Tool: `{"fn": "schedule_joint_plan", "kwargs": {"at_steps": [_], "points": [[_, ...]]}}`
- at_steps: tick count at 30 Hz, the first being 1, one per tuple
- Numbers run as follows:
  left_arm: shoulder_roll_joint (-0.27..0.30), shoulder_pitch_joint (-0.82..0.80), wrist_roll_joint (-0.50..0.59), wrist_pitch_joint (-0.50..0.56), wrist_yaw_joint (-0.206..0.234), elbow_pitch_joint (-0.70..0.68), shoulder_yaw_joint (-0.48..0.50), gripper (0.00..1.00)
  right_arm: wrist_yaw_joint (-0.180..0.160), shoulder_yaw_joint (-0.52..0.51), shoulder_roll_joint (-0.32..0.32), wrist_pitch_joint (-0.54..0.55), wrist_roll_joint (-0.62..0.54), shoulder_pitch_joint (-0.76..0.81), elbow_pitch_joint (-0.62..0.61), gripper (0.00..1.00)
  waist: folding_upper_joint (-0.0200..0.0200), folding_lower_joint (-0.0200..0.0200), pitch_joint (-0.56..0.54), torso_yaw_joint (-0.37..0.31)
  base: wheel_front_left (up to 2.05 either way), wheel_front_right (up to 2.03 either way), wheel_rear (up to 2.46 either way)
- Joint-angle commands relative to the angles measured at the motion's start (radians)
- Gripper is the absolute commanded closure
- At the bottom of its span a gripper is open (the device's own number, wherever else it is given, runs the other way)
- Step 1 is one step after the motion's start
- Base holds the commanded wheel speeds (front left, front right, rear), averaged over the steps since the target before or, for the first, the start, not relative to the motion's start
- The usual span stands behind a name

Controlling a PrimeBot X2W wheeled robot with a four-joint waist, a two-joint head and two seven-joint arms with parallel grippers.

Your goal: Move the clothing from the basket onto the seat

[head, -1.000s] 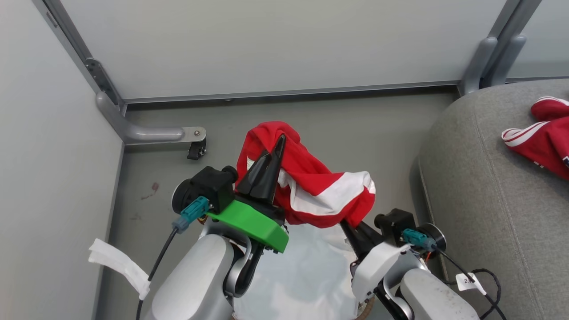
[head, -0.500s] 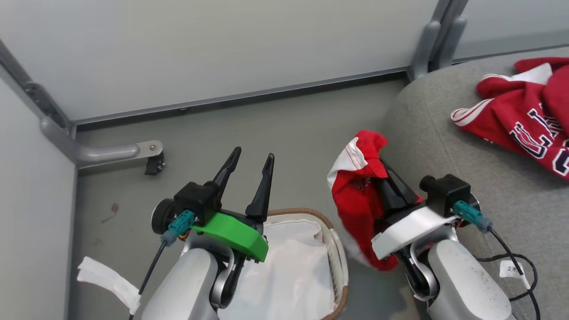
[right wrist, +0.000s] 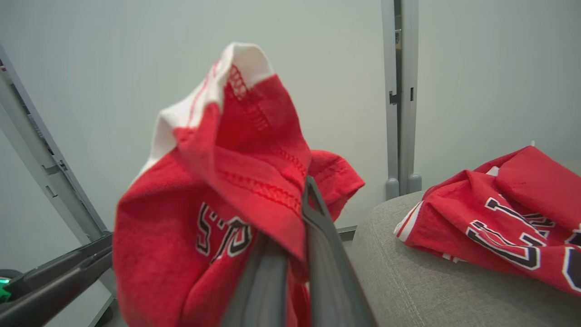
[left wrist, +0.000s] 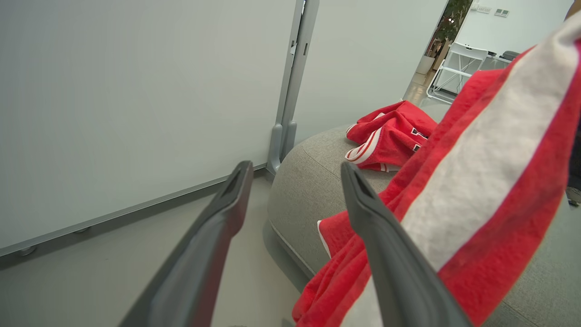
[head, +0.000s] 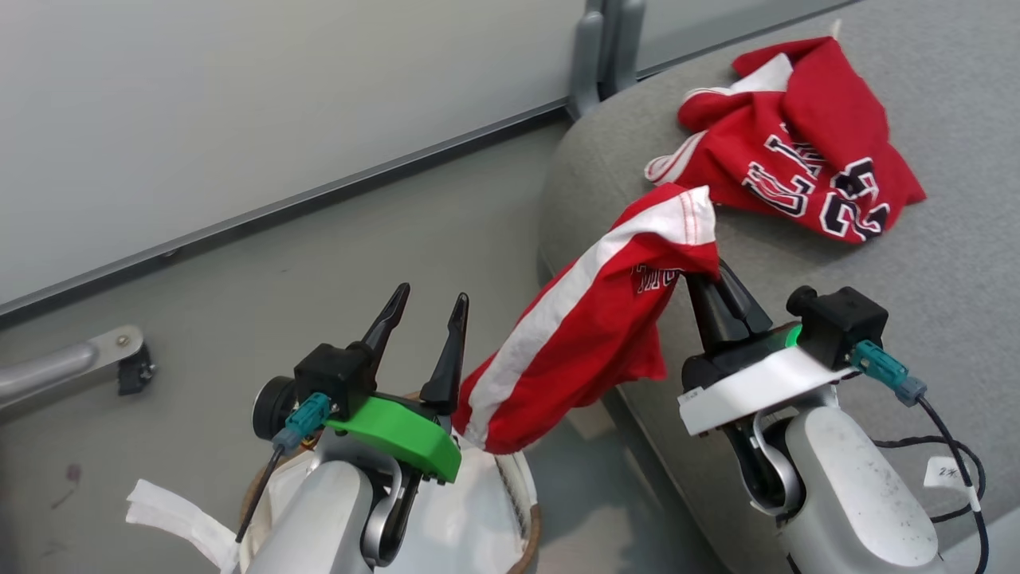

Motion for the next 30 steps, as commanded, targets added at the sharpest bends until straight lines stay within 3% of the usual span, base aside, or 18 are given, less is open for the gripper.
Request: {"fn": "schedule_joint_plan", "kwargs": {"at_steps": [1,6,12,20,25,30], "points": [[0.004,0.015,0.011,-0.001,-0.003,0.005,0.008,0.00,-0.001,0.000,-0.003,-0.001,0.010,-0.017,-0.011,1.00,-0.0001,0.0000,0.016,-0.128,0.00,0.00,0.00],[0.004,0.021,0.019,-0.001,-0.008,0.008,0.025,0.00,-0.001,-0.008,-0.003,-0.001,0.008,-0.043,-0.036,1.00,-0.0001,0.0000,0.031,-0.212,0.00,0.00,0.00],[0.005,-0.019,0.024,-0.001,-0.015,0.028,-0.011,0.00,-0.001,-0.095,-0.009,-0.001,-0.039,-0.085,-0.095,1.00,-0.0001,0.0000,0.065,-0.230,0.00,0.00,0.00],[0.005,-0.060,0.049,-0.001,-0.018,0.046,-0.029,0.00,-0.001,-0.132,-0.120,-0.001,-0.106,-0.279,-0.117,1.00,-0.0001,0.0000,0.145,-0.231,0.00,0.00,0.00],[0.020,-0.074,0.074,-0.001,-0.018,0.034,-0.020,0.00,-0.001,-0.122,-0.195,0.000,-0.145,-0.466,-0.040,1.00,-0.0001,0.0000,0.210,-0.222,0.00,0.00,0.00],[0.034,-0.102,0.080,-0.001,-0.019,0.020,-0.046,0.00,-0.001,-0.155,-0.251,0.000,-0.199,-0.621,0.054,1.00,-0.0001,0.0000,0.272,-0.166,0.00,0.00,0.00]]}}
